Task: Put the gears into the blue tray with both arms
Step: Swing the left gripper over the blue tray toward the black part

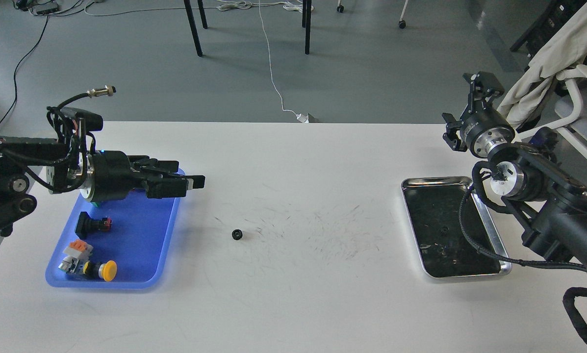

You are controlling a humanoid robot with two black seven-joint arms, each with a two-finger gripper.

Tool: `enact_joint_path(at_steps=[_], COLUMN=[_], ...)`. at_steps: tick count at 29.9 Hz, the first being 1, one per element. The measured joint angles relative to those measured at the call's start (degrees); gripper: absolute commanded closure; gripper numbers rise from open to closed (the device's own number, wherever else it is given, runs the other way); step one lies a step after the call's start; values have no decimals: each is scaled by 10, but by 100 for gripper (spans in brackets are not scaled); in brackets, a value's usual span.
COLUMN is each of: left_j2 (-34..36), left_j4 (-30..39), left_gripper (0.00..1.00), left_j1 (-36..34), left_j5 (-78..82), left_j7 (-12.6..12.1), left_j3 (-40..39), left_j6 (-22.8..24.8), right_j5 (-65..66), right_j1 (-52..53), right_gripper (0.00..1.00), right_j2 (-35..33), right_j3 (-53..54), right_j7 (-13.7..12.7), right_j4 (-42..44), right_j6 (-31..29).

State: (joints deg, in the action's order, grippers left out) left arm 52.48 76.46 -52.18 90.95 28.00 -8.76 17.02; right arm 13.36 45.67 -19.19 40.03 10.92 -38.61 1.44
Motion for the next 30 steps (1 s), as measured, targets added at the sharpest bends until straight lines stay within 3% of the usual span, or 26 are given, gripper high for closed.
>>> enact_joint_path(at_steps=[8, 15, 21, 30], left_j2=[-56, -122, -176, -171], left_j4=[9, -19, -85, -89], left_gripper=[2, 2, 2, 6], left_j1=[17, 23, 32, 59], left_j5=[64, 73, 90, 137], left_j7=[0, 0, 0, 0], left_j3=[5, 6, 7, 8], left_j6=[-39, -48, -63, -96], right_j5=[-1, 1, 1, 4], right_j1=[19, 15, 13, 12], right_gripper=[2, 1, 1, 1], right_j2=[-15, -30, -36, -37], right_j3=[18, 25, 22, 18], right_j7=[2, 75, 116, 127], right_j4=[0, -15, -27, -28], right_j6=[-1, -5, -10, -10])
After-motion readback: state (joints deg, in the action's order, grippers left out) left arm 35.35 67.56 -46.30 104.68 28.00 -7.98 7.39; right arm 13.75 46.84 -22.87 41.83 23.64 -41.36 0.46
